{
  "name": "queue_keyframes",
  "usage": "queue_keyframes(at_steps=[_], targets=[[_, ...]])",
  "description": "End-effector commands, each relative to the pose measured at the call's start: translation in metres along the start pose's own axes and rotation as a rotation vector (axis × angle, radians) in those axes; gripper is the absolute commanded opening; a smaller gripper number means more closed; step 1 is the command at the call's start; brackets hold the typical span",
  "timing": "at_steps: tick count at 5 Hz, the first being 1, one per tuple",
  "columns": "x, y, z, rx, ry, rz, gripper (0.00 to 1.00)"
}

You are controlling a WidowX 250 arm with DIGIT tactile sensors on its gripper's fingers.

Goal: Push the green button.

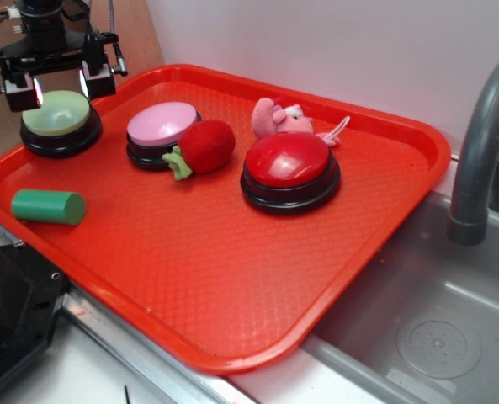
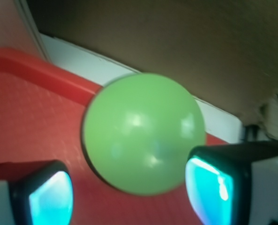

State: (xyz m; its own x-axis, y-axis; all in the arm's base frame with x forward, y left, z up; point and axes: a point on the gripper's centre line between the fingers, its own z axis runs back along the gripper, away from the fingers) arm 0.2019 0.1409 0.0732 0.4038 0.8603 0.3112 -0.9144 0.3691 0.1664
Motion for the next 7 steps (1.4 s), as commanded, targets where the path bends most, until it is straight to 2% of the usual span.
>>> queue_keyframes(at_steps=[1,5,6,7], targets=[[0.004,0.005,0.033,-0.051,-0.07,0.016,1.0],[-0.008,-0.004,0.058,-0.098,-0.101,-0.009,1.0],[-0.011,-0.007,0.063,-0.124,-0.113,-0.029,1.0],[-0.016,-0.01,0.068,-0.179,-0.118,-0.076,1.0]])
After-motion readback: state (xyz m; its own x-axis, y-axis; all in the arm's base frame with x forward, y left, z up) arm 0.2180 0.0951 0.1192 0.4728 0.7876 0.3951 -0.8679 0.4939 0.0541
